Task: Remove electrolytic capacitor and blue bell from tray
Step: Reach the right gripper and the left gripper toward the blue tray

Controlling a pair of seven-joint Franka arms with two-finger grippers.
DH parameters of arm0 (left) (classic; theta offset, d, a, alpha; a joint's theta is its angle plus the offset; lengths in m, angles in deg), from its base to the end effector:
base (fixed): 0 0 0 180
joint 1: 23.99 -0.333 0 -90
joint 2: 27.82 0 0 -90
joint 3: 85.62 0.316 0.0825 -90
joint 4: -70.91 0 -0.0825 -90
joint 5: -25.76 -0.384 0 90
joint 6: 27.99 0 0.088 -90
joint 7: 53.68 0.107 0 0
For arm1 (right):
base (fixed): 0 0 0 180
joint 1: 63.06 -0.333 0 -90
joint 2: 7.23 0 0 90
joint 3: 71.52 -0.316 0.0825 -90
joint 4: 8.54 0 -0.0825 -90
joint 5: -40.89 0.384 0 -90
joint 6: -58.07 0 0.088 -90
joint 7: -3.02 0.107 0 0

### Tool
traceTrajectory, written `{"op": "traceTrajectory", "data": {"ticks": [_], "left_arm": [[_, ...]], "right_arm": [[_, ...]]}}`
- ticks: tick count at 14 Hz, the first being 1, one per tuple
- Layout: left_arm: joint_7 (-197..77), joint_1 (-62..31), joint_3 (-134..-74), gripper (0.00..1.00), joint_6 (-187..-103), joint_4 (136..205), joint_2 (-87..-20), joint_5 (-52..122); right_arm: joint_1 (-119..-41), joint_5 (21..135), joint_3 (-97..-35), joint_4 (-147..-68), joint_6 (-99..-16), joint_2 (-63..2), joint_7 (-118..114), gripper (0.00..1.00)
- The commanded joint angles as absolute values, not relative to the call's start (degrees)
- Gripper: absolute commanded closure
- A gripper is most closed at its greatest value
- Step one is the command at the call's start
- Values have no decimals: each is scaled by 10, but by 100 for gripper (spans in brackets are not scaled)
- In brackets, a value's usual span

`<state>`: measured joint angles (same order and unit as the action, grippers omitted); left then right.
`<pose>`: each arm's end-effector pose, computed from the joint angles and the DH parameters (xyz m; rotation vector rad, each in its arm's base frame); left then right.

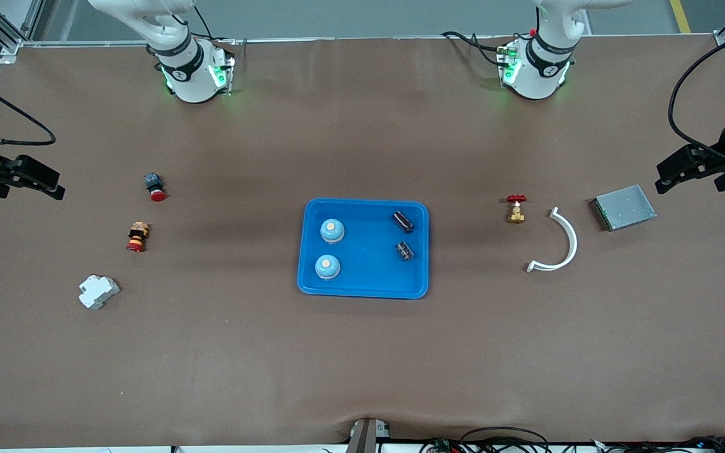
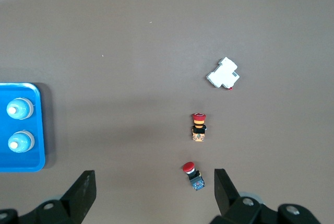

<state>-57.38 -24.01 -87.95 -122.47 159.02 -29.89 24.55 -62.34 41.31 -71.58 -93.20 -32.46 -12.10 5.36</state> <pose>0.5735 -0.0206 0.6270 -3.1234 -0.0367 -0.1188 0.5822 -0.0060 0.6211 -3.1327 0.0820 -0.0272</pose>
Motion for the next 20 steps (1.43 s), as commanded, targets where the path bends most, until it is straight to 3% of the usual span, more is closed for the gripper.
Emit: {"op": "traceTrajectory", "data": {"ticks": [1, 10, 20], "left_arm": [[-574, -241, -878, 0, -1214, 1583, -298, 257], [-674, -236, -878, 0, -1221, 1579, -357, 281], [-954, -118, -888, 0, -1293, 1578, -466, 277]], "right_arm": [[-625, 416, -713, -947, -327, -106, 50, 0], [-632, 421, -717, -962, -332, -107, 73, 0], [-719, 453, -719, -1076, -443, -106, 218, 0]]}}
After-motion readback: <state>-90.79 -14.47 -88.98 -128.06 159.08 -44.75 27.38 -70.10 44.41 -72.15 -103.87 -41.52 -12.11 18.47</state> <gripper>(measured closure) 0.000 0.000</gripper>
